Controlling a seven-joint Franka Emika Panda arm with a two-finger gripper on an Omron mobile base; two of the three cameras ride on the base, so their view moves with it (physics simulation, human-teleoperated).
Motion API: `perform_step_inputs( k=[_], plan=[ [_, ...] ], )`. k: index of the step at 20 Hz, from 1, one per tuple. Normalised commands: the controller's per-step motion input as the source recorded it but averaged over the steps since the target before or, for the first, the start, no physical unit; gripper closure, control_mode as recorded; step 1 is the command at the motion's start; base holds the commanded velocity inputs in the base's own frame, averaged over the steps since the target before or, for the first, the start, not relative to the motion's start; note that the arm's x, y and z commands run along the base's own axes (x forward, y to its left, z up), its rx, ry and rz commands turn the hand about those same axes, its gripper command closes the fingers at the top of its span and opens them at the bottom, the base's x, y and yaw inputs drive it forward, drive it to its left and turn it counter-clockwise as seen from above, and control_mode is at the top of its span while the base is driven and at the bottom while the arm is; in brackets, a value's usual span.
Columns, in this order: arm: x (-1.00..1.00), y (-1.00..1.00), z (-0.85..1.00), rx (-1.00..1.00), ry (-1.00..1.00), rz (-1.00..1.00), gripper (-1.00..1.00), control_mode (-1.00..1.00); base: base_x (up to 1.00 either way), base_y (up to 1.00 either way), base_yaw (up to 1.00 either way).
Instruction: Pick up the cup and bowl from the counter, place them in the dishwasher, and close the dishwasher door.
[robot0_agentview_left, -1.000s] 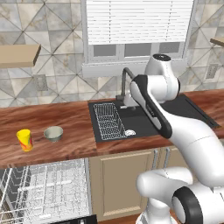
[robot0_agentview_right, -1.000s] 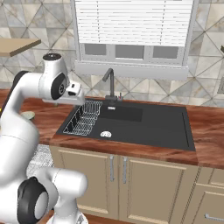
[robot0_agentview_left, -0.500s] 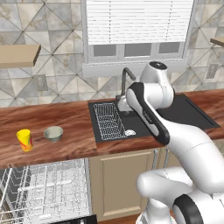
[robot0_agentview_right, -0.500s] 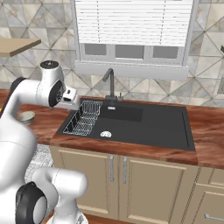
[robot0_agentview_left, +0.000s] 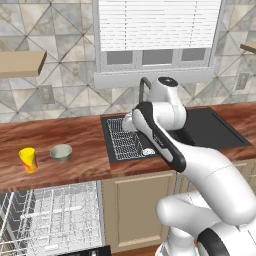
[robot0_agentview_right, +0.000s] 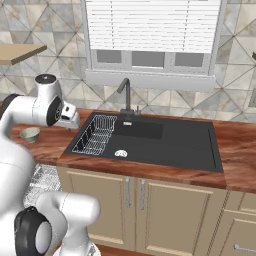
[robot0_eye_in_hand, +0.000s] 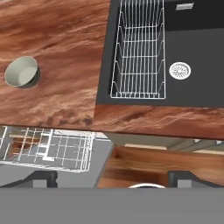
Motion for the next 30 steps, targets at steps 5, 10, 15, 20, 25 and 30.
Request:
perform_step_inputs(
  k=[5, 10, 15, 20, 25, 30],
  plan=[
    [0.0, 0.5, -0.17, 0.09, 0.0, 0.0, -1.0, -1.0, 0.0, 0.0, 0.0],
    [0.0, 0.5, -0.19, 0.09, 0.0, 0.0, -1.0, -1.0, 0.0, 0.0, 0.0],
    [0.0, 0.55, -0.1, 0.04, 0.0, 0.0, -1.0, -1.0, 0.0, 0.0, 0.0],
    [0.0, 0.57, -0.04, 0.01, 0.0, 0.0, -1.0, -1.0, 0.0, 0.0, 0.0],
    [0.0, 0.53, -0.05, 0.0, 0.0, 0.0, -1.0, -1.0, 0.0, 0.0, 0.0],
    [0.03, 0.49, -0.02, 0.02, 0.0, 0.0, -1.0, -1.0, 0.0, 0.0, 0.0]
  ],
)
